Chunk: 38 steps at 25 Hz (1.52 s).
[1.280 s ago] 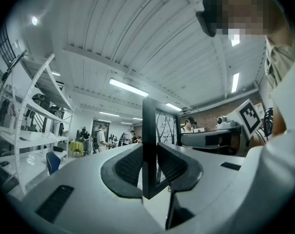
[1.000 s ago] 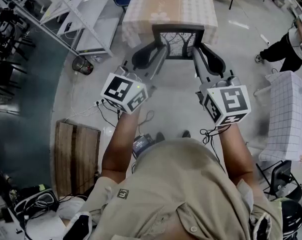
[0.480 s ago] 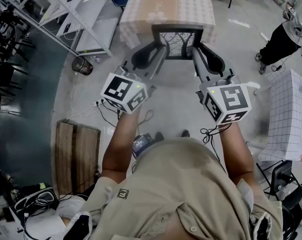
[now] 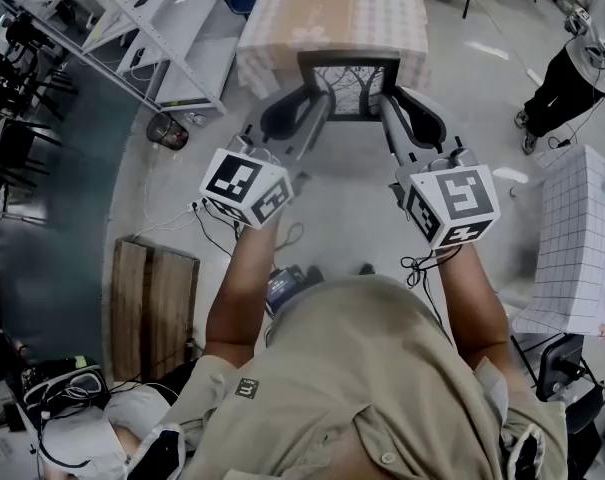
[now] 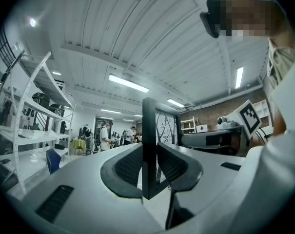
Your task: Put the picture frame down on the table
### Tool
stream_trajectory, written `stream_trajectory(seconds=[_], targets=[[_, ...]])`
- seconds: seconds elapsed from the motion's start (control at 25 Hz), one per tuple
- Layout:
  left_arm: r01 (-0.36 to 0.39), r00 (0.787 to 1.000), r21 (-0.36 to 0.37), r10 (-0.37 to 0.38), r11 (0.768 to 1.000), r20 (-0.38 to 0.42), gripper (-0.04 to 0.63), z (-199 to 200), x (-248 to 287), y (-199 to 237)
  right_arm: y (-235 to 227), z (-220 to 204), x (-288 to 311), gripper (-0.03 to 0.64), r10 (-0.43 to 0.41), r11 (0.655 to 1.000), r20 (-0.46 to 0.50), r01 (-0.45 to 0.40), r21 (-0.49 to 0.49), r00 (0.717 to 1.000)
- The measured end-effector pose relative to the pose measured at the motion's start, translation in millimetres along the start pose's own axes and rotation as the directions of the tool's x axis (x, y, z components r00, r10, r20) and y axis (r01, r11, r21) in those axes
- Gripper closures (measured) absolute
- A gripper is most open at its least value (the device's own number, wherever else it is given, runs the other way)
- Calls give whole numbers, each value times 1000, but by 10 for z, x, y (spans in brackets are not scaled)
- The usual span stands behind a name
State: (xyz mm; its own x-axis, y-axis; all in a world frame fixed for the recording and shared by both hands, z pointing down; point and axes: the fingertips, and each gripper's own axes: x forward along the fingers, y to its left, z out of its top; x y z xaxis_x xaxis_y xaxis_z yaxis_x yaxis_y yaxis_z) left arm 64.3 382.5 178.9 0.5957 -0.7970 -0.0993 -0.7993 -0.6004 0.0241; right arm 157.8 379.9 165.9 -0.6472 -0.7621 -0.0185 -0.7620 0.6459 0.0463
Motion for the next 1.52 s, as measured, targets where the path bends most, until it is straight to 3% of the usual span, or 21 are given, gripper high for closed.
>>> stream_trajectory(seconds=[0.36, 0.72, 1.52], targets=[[-19, 1000, 9, 19, 1000, -11, 502, -43, 304, -104, -335, -35, -20, 551, 22, 1000, 5, -22, 9, 1000], [-14, 1000, -11, 13, 1000, -26, 502, -130, 455, 229, -411, -118, 336, 551, 16, 1000, -18, -16, 18, 1000], [82, 996, -60, -84, 995, -24, 502, -311, 908, 1763, -458, -303, 1862, 552, -87, 996, -54, 87, 3, 995]])
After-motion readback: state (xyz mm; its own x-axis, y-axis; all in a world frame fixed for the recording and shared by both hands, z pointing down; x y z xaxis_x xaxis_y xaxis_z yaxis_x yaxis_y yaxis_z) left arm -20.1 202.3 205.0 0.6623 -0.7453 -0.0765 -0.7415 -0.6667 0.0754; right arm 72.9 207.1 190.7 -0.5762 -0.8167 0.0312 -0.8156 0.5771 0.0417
